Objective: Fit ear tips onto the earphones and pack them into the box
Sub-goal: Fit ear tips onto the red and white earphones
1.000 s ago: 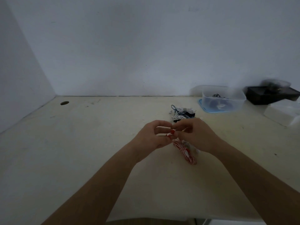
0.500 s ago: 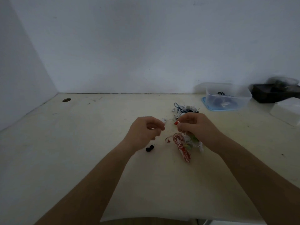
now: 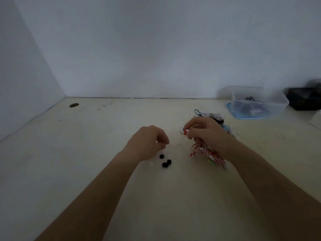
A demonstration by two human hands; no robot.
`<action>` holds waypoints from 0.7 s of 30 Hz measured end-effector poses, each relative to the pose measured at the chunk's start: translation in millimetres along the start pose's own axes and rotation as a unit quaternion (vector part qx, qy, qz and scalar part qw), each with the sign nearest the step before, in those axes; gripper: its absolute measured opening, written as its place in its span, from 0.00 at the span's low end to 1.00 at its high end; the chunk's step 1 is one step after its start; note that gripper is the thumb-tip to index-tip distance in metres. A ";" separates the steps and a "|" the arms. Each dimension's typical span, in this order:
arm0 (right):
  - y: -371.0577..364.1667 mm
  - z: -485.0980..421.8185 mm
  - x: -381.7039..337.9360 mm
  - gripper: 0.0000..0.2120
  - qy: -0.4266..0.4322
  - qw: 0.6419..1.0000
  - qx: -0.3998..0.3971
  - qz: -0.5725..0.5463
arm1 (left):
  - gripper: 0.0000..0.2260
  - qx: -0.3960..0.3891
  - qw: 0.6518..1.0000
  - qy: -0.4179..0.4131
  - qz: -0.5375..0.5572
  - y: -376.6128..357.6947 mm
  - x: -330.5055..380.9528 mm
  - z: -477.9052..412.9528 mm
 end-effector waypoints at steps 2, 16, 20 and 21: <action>-6.1 -5.5 0.3 0.06 -0.013 1.000 -0.016 0.020 | 0.06 -0.011 1.000 -0.001 -0.013 -1.4 -1.4 -2.8; -23.5 -14.6 12.7 0.08 -0.029 0.999 0.013 -0.039 | 0.06 -0.008 0.998 0.011 -0.055 -19.3 -6.9 -12.1; -15.0 -16.5 17.5 0.07 -0.036 0.994 0.057 -0.091 | 0.09 -0.002 0.999 -0.004 -0.046 -14.4 -7.6 -10.4; -13.3 -16.8 19.1 0.07 -0.037 0.993 0.064 -0.095 | 0.10 -0.002 0.999 -0.006 -0.041 -13.0 -7.8 -9.3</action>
Point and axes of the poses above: each hand's wrist, its own z-axis away from the middle knuckle, its own y-axis out of the back of the hand, x = y × z, the point moved 6 cm from there along -z, towards the middle knuckle, and after that the axes turned 10 degrees about x, right-handed, at the moved point
